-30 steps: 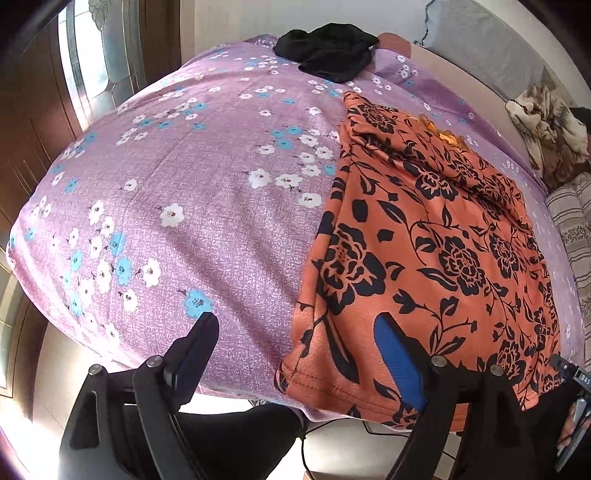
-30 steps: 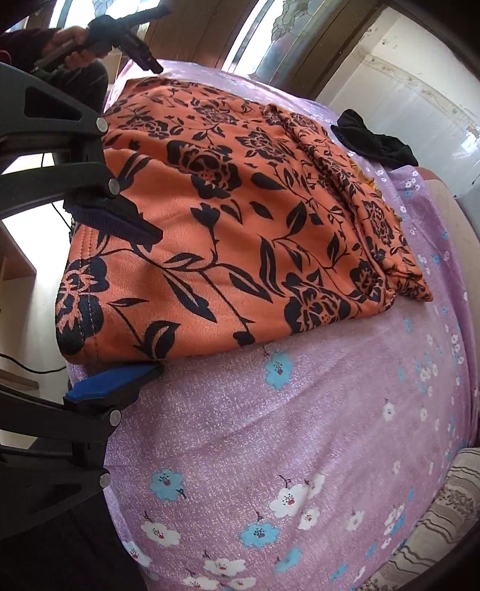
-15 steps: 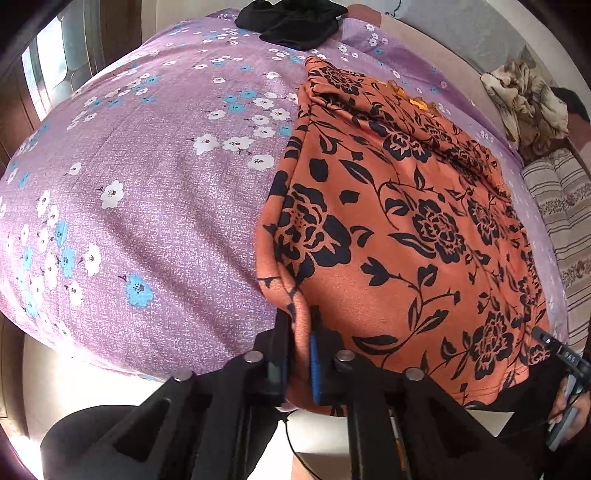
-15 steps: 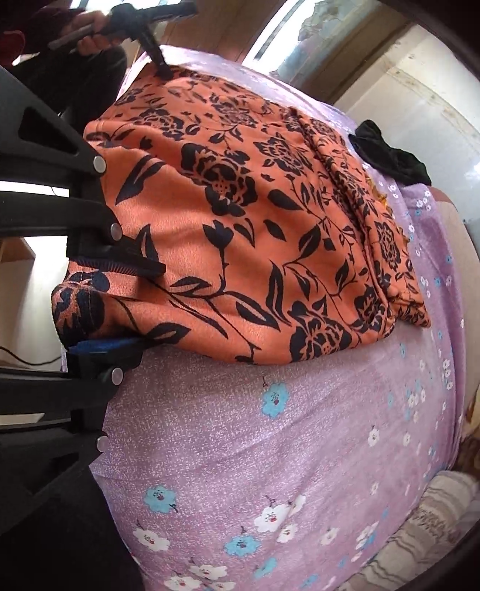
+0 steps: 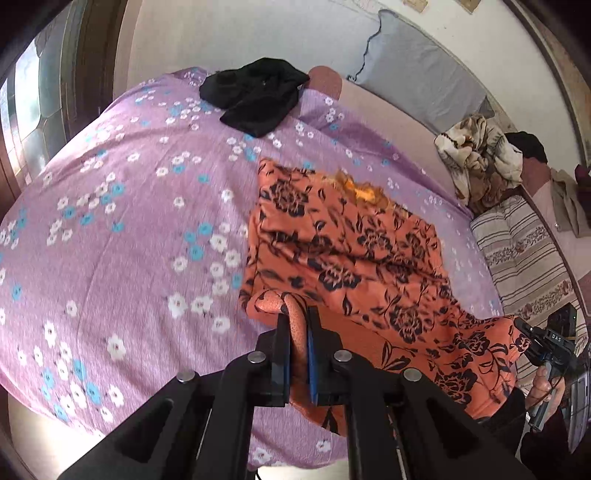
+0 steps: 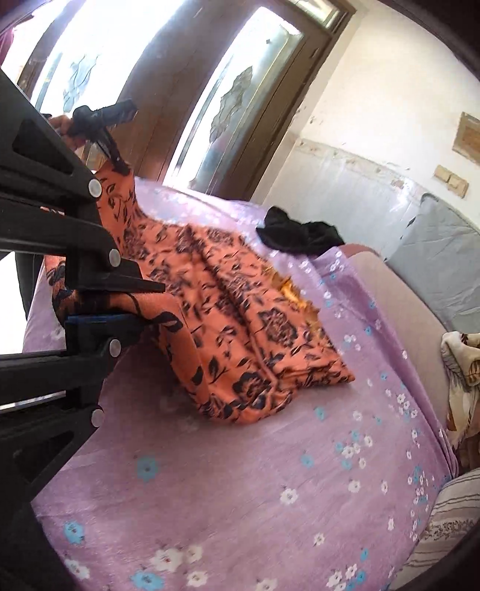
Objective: Fold small clothes
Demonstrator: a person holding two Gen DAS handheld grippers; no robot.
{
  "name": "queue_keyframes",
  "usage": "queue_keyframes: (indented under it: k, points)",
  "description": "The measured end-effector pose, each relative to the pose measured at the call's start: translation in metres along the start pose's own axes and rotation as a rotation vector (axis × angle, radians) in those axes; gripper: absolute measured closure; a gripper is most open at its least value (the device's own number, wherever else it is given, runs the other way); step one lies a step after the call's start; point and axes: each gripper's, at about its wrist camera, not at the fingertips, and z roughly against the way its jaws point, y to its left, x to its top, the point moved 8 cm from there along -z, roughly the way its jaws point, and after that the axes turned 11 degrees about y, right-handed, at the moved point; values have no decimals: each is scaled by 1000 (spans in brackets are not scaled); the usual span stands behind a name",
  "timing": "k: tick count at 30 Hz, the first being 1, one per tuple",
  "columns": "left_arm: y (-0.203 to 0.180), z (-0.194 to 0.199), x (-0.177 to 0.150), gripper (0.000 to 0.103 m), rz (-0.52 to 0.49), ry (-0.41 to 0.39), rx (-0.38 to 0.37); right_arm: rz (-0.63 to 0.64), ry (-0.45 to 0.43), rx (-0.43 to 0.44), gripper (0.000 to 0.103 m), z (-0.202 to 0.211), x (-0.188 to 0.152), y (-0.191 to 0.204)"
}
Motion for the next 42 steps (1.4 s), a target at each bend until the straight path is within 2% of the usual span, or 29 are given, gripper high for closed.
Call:
queue_keyframes:
  k: [4,7,12,15,18,20,24,27,28,30,31,32,33,34,35,36,38,39,40,41,42]
  points:
    - [-9,0,66,96,-18,-60,-2,-23,-42,81,94,-8,64,13]
    - [-8,-23,119,96,-5,-83,17,-36,-81,69,94,-26,121,8]
    - [19,-113,188,96,68,-25,107,-115,-100,36,94,-81,215,-34]
    - [35,-176,209,96,98,27,154,-180,-73,10,94,-126,255,-67]
    - [55,-223,215,94,169,74,185,-239,-38,-33,91,-167,278,-99]
    - [66,-233,217,91,238,55,133,-310,15,-44,91,-189,284,-118]
    - [73,-215,219,91,333,-6,10,-394,14,68,91,-189,290,-135]
    - [65,-182,217,89,337,-84,-1,-374,-42,100,90,-163,287,-126]
    - [59,-170,216,88,319,-112,17,-368,-70,91,85,-151,286,-123]
    - [49,-143,215,73,278,-197,88,-365,-138,29,60,-121,284,-117]
    - [46,-125,214,41,266,-262,160,-357,-170,18,27,-106,284,-111]
    - [44,-106,213,13,258,-336,227,-351,-220,11,18,-89,283,-104]
    - [39,-89,210,9,249,-409,281,-346,-276,-31,18,-73,282,-98]
    - [33,-75,205,9,232,-449,310,-313,-287,-84,18,-63,279,-88]
    - [25,-70,199,9,211,-444,320,-251,-258,-111,20,-62,277,-72]
    - [18,-70,193,9,193,-413,322,-191,-209,-143,22,-67,272,-55]
    - [10,-81,173,9,183,-321,337,-62,-109,-237,40,-89,251,-21]
    - [10,-89,160,9,188,-272,352,5,-49,-277,46,-106,238,-4]
    - [9,-100,149,9,184,-224,365,61,16,-304,60,-126,222,10]
    - [6,-114,142,9,161,-169,368,107,84,-324,65,-150,204,21]
    - [1,-129,135,9,124,-114,366,146,148,-344,65,-174,188,30]
